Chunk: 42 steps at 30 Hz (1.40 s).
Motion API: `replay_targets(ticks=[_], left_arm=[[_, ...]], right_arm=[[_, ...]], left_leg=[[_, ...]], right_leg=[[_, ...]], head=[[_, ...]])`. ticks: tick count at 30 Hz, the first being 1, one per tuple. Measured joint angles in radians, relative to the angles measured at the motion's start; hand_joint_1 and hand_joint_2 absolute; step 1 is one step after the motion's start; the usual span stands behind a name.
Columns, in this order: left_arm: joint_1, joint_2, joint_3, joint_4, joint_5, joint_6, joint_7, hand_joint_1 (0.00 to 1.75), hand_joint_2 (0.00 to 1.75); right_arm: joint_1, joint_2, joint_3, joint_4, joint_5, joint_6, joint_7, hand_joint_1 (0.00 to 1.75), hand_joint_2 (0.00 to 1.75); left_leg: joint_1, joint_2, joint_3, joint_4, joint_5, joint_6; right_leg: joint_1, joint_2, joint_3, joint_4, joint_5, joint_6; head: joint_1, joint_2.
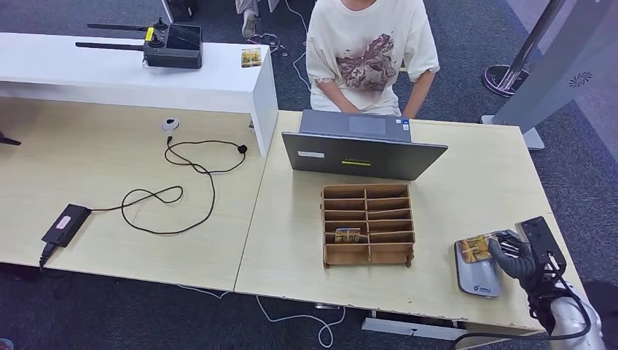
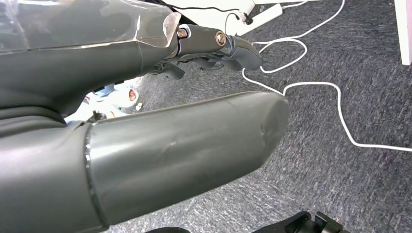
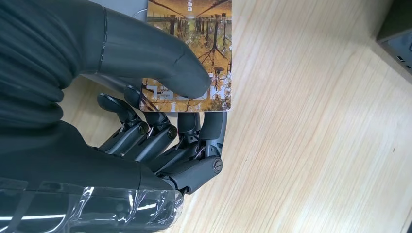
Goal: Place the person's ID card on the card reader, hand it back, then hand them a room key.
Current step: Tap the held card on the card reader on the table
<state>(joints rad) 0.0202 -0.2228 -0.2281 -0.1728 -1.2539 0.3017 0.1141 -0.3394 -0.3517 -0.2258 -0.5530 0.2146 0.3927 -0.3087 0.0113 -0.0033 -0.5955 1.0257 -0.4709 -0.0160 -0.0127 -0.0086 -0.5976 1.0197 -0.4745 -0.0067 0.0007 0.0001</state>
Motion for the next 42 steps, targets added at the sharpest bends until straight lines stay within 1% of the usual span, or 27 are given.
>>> replay_targets(ticks=[14,29,36,42], left_arm=[[0.000,0.000,0.000,0.000,-0.006,0.000,0.002,0.00,0.00],[0.000,0.003,0.000,0.000,-0.013,0.000,0.002,0.00,0.00],[0.000,0.006,0.000,0.000,-0.010,0.000,0.002,0.00,0.00],[0.000,0.006,0.000,0.000,-0.008,0.000,0.002,0.00,0.00]], right_arm=[[-0.007,0.000,0.008,0.033,0.017,-0.027,0.004,1.75,1.75],[0.015,0.000,0.008,0.015,0.014,-0.033,0.012,1.75,1.75],[0.026,0.000,0.008,-0.001,-0.014,-0.013,-0.009,1.75,1.75],[0.052,0.001,0.001,-0.047,-0.066,0.033,-0.034,1.75,1.75]], left_leg=[[0.000,0.000,0.000,0.000,0.000,0.000],[0.000,0.000,0.001,0.000,0.000,0.000],[0.000,0.000,0.001,0.000,0.000,0.000],[0.000,0.000,0.000,0.000,0.000,0.000]], right_leg=[[0.000,0.000,0.000,0.000,0.000,0.000],[0.000,0.000,0.000,0.000,0.000,0.000],[0.000,0.000,0.000,0.000,0.000,0.000],[0.000,0.000,0.000,0.000,0.000,0.000]], head=[[0.000,0.000],[0.000,0.000],[0.000,0.000],[0.000,0.000]])
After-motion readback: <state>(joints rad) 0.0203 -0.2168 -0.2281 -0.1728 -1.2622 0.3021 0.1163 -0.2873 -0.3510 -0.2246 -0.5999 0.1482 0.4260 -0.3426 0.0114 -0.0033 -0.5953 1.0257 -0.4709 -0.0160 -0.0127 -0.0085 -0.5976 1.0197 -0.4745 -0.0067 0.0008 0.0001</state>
